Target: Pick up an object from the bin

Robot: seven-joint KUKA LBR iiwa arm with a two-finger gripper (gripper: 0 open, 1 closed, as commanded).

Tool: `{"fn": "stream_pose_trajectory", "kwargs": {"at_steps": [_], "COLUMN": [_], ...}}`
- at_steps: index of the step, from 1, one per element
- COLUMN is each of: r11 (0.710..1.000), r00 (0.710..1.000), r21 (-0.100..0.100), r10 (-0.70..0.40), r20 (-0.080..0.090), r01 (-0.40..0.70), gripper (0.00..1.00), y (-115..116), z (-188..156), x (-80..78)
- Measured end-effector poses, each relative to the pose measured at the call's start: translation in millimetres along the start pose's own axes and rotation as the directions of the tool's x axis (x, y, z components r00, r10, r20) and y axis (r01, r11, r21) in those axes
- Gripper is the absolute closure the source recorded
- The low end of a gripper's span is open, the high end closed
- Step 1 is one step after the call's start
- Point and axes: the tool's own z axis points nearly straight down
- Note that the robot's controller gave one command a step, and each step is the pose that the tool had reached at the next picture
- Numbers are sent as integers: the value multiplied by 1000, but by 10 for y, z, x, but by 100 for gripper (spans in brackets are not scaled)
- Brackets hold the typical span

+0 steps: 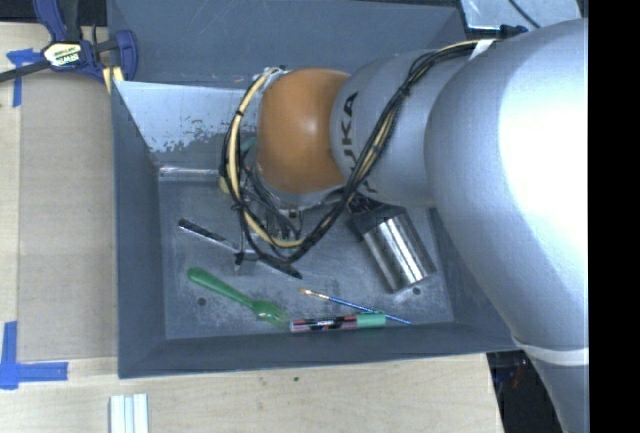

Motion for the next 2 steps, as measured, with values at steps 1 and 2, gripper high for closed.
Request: {"fn": "stream_pose_trajectory", "kwargs": {"at_steps": [1,2], "r11": [973,973], "r00": [973,973], "r21": [6,5], "r10": [231,231], "r20": [-2,-1], "r01": [-231,-231], "gripper": [100,100], "y": [-357,-357], "z": [-13,-14], "x": [79,79]}}
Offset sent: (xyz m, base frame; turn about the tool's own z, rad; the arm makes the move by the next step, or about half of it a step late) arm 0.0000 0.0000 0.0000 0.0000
